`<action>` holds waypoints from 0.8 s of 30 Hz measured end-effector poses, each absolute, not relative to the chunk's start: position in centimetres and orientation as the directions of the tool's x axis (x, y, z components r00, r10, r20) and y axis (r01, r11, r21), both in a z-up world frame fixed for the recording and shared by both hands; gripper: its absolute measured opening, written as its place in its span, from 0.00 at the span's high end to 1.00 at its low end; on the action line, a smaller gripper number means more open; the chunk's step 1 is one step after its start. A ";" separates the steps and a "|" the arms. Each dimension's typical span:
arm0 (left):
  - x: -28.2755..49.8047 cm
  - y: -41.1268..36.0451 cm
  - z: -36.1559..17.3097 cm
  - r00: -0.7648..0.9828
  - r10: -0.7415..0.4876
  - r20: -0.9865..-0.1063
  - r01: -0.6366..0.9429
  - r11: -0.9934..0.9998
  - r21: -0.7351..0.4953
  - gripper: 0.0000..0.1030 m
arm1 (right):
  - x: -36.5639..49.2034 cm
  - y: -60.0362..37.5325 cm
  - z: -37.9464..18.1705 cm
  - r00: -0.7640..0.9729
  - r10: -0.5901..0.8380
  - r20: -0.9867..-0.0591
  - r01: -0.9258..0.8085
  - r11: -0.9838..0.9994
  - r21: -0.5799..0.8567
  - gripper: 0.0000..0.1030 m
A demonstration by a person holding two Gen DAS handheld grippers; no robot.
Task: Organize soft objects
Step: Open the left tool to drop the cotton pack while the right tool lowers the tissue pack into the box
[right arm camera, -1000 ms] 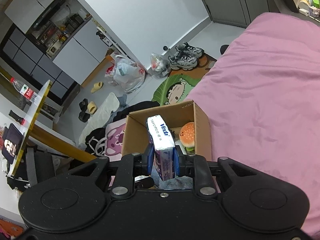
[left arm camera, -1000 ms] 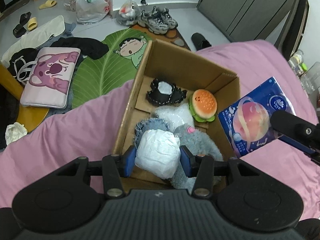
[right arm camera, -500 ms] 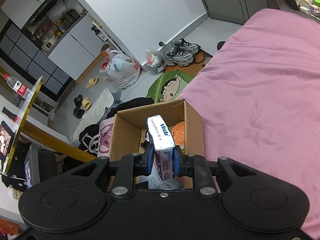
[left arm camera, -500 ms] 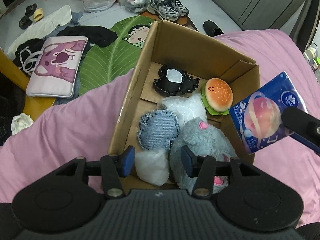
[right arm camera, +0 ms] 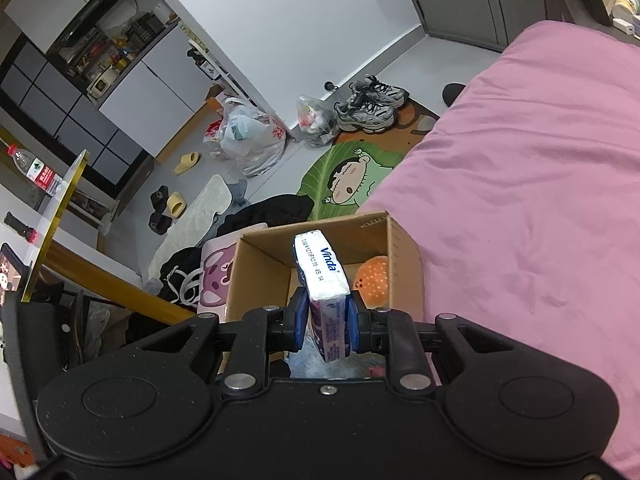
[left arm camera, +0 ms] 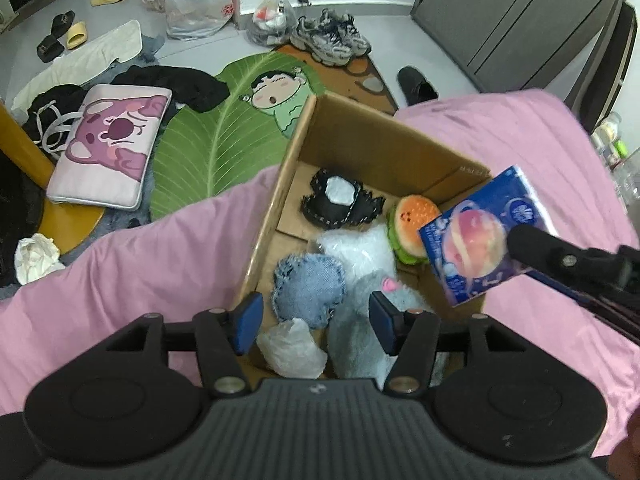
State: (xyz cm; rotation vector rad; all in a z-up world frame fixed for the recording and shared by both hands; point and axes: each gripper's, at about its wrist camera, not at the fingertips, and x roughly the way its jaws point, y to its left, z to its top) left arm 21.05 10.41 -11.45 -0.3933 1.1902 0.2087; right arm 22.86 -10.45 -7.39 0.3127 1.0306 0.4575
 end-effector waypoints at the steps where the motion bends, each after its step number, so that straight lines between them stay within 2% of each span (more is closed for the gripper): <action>1: 21.0 10.7 -11.3 0.368 -0.059 -0.928 -0.367 0.908 -0.204 0.45 | 23.0 -10.2 -7.4 0.432 0.504 -0.748 -0.220 0.863 0.455 0.80; 12: 20.2 13.1 -7.6 0.473 -0.028 -0.881 -0.380 0.895 -0.232 0.45 | 24.2 -7.2 -7.9 0.397 0.524 -0.753 -0.245 0.852 0.463 0.80; 22: 19.2 15.7 -7.6 0.484 0.011 -0.875 -0.431 0.873 -0.227 0.45 | 24.5 -5.3 -9.3 0.358 0.539 -0.762 -0.229 0.842 0.488 0.80; 24: 19.1 16.1 -7.6 0.485 0.015 -0.875 -0.437 0.870 -0.227 0.45 | 24.5 -4.9 -9.8 0.352 0.543 -0.762 -0.213 0.840 0.500 0.75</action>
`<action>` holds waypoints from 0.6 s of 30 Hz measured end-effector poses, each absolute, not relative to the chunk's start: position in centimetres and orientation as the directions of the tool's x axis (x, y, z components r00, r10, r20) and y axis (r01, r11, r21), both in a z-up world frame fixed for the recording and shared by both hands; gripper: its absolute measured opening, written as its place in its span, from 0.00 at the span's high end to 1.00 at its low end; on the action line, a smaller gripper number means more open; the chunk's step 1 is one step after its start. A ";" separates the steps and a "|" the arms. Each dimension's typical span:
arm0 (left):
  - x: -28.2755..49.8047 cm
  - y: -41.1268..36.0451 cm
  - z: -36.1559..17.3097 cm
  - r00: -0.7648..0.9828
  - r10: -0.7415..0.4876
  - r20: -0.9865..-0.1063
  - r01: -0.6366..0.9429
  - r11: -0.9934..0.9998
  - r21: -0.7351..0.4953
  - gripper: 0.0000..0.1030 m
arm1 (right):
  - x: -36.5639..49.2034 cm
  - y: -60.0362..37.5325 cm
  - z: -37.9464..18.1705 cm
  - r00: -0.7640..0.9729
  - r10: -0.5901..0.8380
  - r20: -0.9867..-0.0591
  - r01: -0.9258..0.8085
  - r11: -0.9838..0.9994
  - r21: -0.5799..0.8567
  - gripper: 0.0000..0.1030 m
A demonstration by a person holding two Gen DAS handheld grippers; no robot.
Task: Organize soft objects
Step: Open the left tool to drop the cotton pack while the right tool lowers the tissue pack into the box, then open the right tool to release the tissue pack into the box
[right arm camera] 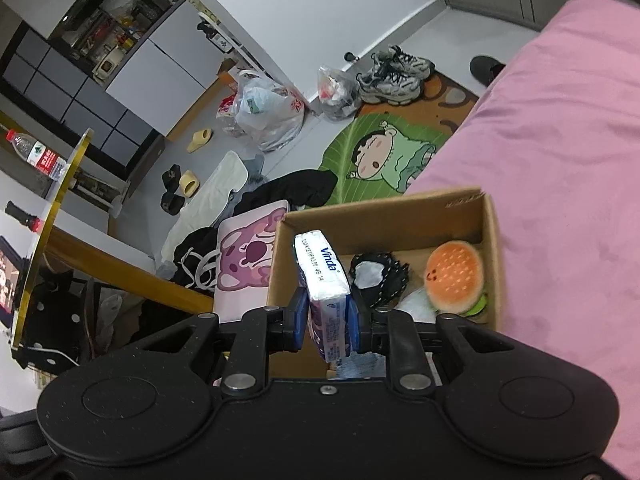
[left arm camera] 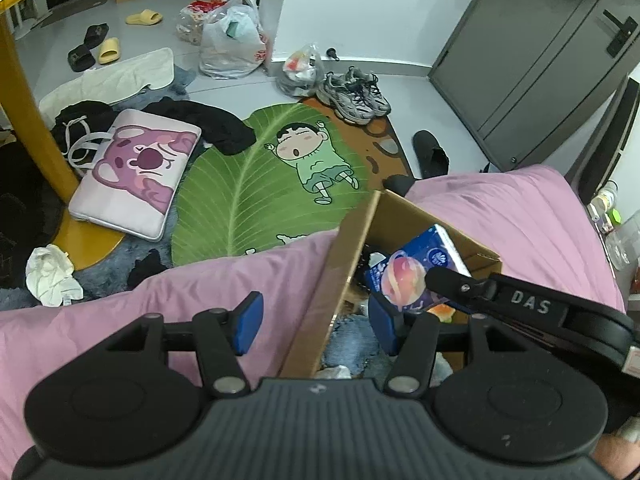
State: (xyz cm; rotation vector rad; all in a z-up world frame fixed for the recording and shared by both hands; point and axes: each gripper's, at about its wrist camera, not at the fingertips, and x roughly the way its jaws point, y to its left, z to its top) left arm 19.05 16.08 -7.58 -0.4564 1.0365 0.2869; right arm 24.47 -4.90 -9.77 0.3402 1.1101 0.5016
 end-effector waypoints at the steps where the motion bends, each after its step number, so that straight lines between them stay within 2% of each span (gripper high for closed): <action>1: 18.9 16.2 -7.5 0.484 0.016 -0.875 -0.439 0.869 -0.227 0.45 | 24.5 -4.8 -10.0 0.348 0.549 -0.760 -0.203 0.836 0.511 0.75; 7: 18.6 16.8 -7.2 0.491 0.024 -0.871 -0.448 0.864 -0.229 0.45 | 24.0 -4.8 -10.0 0.317 0.565 -0.762 -0.195 0.825 0.530 0.70; 16: 17.9 16.4 -6.7 0.491 0.019 -0.871 -0.454 0.859 -0.238 0.45 | 22.6 -6.0 -8.1 0.329 0.569 -0.753 -0.211 0.822 0.529 0.68; 18: 17.7 16.3 -6.6 0.485 0.015 -0.874 -0.457 0.857 -0.239 0.45 | 22.3 -6.1 -7.6 0.334 0.569 -0.751 -0.214 0.822 0.528 0.63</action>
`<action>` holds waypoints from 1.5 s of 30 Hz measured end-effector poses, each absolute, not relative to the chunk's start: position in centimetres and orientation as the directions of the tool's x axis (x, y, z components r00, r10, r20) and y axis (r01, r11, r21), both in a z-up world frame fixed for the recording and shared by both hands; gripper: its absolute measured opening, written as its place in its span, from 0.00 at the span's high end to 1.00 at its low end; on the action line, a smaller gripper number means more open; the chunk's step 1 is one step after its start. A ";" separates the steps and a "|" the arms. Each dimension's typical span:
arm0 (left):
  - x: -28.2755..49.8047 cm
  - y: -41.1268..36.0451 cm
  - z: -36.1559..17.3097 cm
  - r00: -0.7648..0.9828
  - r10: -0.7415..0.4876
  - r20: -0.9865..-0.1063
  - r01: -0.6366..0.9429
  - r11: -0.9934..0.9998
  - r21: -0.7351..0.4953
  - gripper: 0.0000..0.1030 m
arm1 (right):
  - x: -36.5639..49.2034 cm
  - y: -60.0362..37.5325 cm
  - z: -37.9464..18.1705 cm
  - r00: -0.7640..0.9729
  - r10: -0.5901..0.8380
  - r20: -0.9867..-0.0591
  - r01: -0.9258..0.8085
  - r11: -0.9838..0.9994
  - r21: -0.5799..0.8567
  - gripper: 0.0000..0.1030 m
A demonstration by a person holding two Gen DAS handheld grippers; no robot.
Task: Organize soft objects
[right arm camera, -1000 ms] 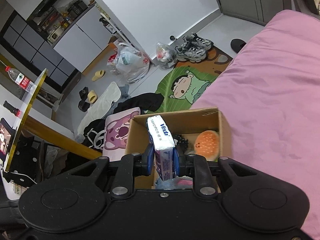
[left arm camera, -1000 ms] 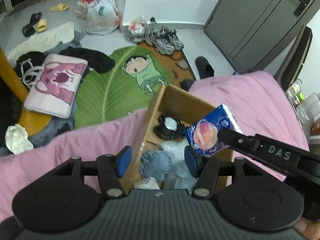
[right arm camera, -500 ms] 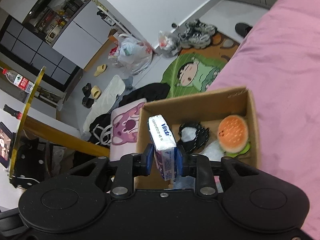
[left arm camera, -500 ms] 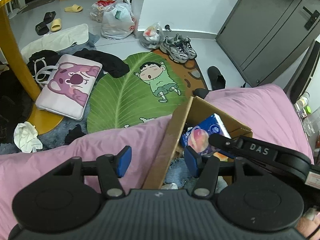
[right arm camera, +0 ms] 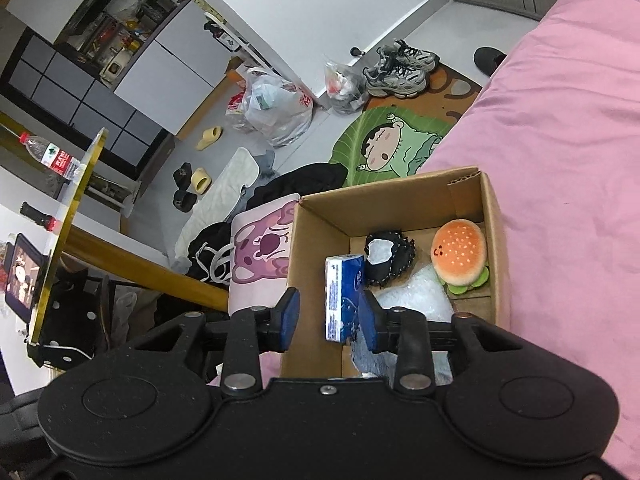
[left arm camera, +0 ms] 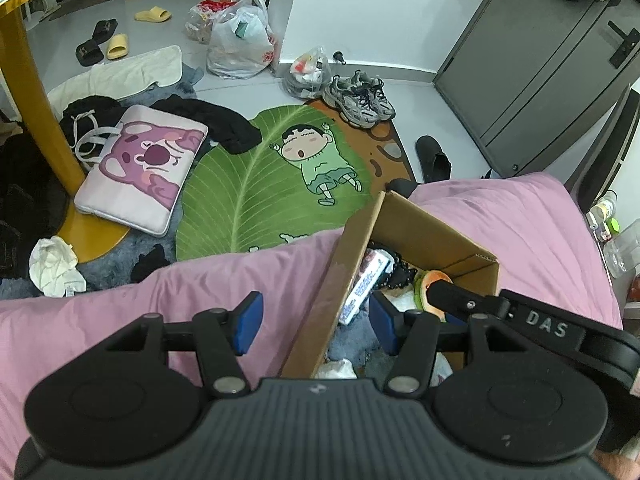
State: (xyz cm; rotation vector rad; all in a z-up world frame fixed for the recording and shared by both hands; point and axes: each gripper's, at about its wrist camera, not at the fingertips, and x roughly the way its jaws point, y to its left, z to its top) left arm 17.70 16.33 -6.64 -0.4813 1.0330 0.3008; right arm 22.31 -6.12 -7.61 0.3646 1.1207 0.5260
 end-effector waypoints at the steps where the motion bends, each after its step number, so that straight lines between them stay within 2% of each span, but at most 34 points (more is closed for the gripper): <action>1: 17.6 16.2 -6.5 0.483 0.015 -0.876 -0.459 0.856 -0.238 0.45 | 22.3 -6.3 -7.5 0.337 0.569 -0.750 -0.216 0.822 0.527 0.61; 2: 17.4 16.0 -6.4 0.483 0.016 -0.875 -0.457 0.858 -0.236 0.44 | 22.0 -6.5 -7.2 0.341 0.569 -0.749 -0.218 0.823 0.525 0.58; 4: 17.2 15.6 -5.9 0.490 0.025 -0.871 -0.445 0.866 -0.226 0.35 | 21.6 -6.8 -6.9 0.347 0.569 -0.745 -0.226 0.822 0.523 0.56; 6: 16.8 15.3 -5.4 0.497 0.046 -0.867 -0.452 0.866 -0.213 0.31 | 21.3 -7.5 -6.4 0.356 0.563 -0.746 -0.231 0.826 0.513 0.48; 8: 16.4 15.0 -4.9 0.504 0.051 -0.862 -0.455 0.864 -0.215 0.28 | 20.8 -8.3 -5.9 0.369 0.549 -0.750 -0.239 0.836 0.494 0.44; 11: 16.1 14.5 -4.5 0.510 0.049 -0.859 -0.443 0.871 -0.213 0.23 | 20.3 -9.4 -5.0 0.387 0.547 -0.742 -0.249 0.837 0.487 0.31; 14: 15.7 13.5 -3.8 0.509 0.094 -0.855 -0.438 0.884 -0.163 0.15 | 19.7 -10.5 -3.9 0.410 0.540 -0.735 -0.266 0.841 0.470 0.23; 16: 15.4 12.7 -3.4 0.523 0.084 -0.848 -0.404 0.900 -0.161 0.09 | 19.1 -11.2 -3.3 0.426 0.530 -0.734 -0.282 0.848 0.448 0.17; 18: 15.1 12.2 -3.1 0.527 0.058 -0.848 -0.392 0.902 -0.181 0.07 | 18.6 -11.7 -2.7 0.437 0.520 -0.734 -0.291 0.854 0.431 0.08; 21: 14.4 11.2 -2.5 0.538 0.051 -0.841 -0.375 0.908 -0.184 0.06 | 17.7 -12.6 -2.0 0.449 0.511 -0.733 -0.299 0.859 0.415 0.01; 31: 11.6 8.6 -0.7 0.577 0.032 -0.816 -0.315 0.931 -0.186 0.01 | 14.8 -15.1 -0.4 0.521 0.470 -0.712 -0.283 0.883 0.375 0.00; 45: 7.3 6.9 1.8 0.627 0.025 -0.778 -0.264 0.947 -0.183 0.00 | 10.3 -16.5 2.0 0.564 0.463 -0.684 -0.315 0.886 0.341 0.00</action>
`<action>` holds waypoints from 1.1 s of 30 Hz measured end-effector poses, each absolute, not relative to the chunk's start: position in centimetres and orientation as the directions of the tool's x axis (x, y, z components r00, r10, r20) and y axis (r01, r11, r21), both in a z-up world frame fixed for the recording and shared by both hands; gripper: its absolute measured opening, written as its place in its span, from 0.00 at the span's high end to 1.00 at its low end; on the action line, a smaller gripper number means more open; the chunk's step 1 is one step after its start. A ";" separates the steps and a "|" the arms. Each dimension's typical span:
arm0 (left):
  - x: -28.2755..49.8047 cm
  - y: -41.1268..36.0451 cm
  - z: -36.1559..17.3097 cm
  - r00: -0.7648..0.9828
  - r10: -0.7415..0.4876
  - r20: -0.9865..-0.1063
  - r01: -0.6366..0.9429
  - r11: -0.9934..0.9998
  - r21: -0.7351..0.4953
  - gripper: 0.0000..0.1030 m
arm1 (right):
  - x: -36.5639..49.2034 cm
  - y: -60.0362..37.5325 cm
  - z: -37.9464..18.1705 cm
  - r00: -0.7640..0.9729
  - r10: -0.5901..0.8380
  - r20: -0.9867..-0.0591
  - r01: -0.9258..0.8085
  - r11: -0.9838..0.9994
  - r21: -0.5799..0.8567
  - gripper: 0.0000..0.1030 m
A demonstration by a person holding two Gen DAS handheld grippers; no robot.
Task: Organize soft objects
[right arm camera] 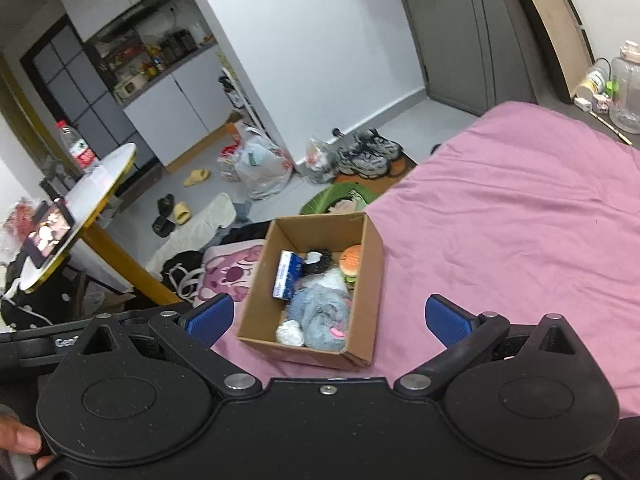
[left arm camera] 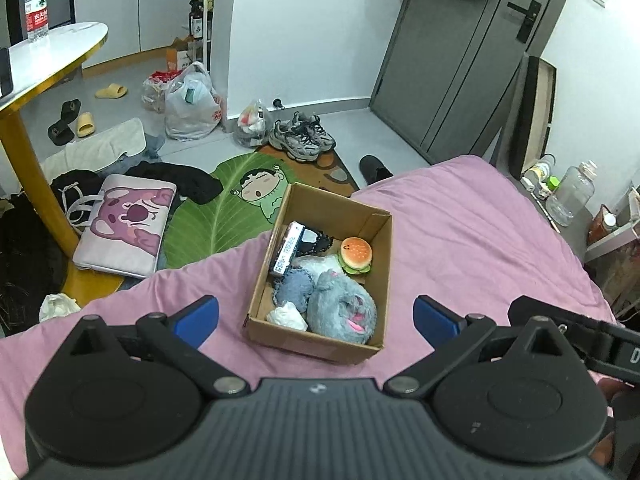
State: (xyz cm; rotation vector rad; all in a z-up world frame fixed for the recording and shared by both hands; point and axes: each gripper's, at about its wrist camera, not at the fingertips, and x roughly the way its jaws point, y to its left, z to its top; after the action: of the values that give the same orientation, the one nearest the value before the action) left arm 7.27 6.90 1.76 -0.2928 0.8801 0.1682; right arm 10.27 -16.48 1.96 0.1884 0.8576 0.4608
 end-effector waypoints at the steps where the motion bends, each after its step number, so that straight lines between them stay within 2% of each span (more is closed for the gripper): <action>1: 6.9 6.8 2.0 0.631 0.027 -0.775 -0.260 0.949 -0.179 0.00 | 9.9 -16.6 2.1 0.567 0.464 -0.680 -0.317 0.885 0.340 0.00; 33: -1.1 4.4 6.4 0.711 0.010 -0.703 -0.186 0.967 -0.175 0.00 | 2.4 -18.7 6.2 0.640 0.428 -0.638 -0.361 0.901 0.241 0.00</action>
State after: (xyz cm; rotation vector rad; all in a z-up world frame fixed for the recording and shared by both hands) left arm -1.10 4.41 6.41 -0.2416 0.7742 0.1098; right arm 2.37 -18.66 6.22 0.0947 0.7517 0.4503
